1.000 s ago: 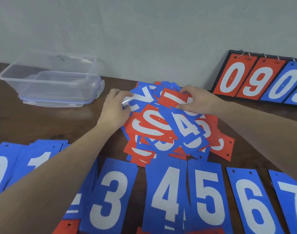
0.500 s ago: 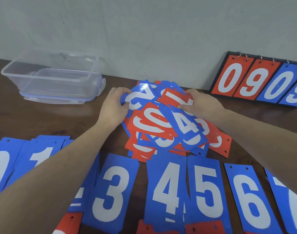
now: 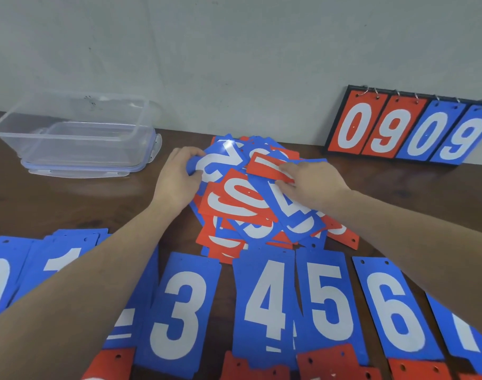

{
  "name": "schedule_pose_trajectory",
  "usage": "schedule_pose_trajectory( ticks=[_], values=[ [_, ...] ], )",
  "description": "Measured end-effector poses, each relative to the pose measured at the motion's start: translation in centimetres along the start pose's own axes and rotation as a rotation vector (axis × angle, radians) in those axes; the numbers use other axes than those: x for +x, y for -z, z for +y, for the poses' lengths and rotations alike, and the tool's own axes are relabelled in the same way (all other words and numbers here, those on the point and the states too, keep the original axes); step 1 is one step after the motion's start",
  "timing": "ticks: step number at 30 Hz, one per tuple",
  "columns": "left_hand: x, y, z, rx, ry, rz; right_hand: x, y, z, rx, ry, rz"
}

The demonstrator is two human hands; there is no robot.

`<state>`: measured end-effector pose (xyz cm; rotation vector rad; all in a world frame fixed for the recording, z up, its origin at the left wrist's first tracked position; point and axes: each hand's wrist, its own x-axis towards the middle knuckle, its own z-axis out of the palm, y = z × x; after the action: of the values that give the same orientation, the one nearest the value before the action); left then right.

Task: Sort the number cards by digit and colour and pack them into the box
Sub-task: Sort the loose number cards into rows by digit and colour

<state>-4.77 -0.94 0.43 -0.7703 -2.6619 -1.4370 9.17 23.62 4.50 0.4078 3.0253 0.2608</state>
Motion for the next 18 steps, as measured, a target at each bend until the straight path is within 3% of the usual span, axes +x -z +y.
schedule_pose_trajectory(
  ticks=[2,6,11,15,18],
  values=[
    [0.0,0.2,0.0,-0.057,0.028,0.011,-0.4,-0.2,0.3,0.036,0.028,0.043],
    [0.0,1.3,0.3,-0.25,0.172,0.04,-1.4,-1.1,1.5,0.414,-0.004,0.165],
    [-0.5,2.9,1.1,-0.502,0.288,0.088,-4.0,-0.5,1.9,0.624,-0.174,0.301],
    [-2.4,3.8,3.2,-0.655,0.352,0.067,-6.8,-0.3,2.3,0.968,-0.096,0.356],
    [-4.2,4.4,5.2,-0.736,0.36,0.027,-9.4,-0.8,2.8,1.036,-0.018,0.355]
  ],
)
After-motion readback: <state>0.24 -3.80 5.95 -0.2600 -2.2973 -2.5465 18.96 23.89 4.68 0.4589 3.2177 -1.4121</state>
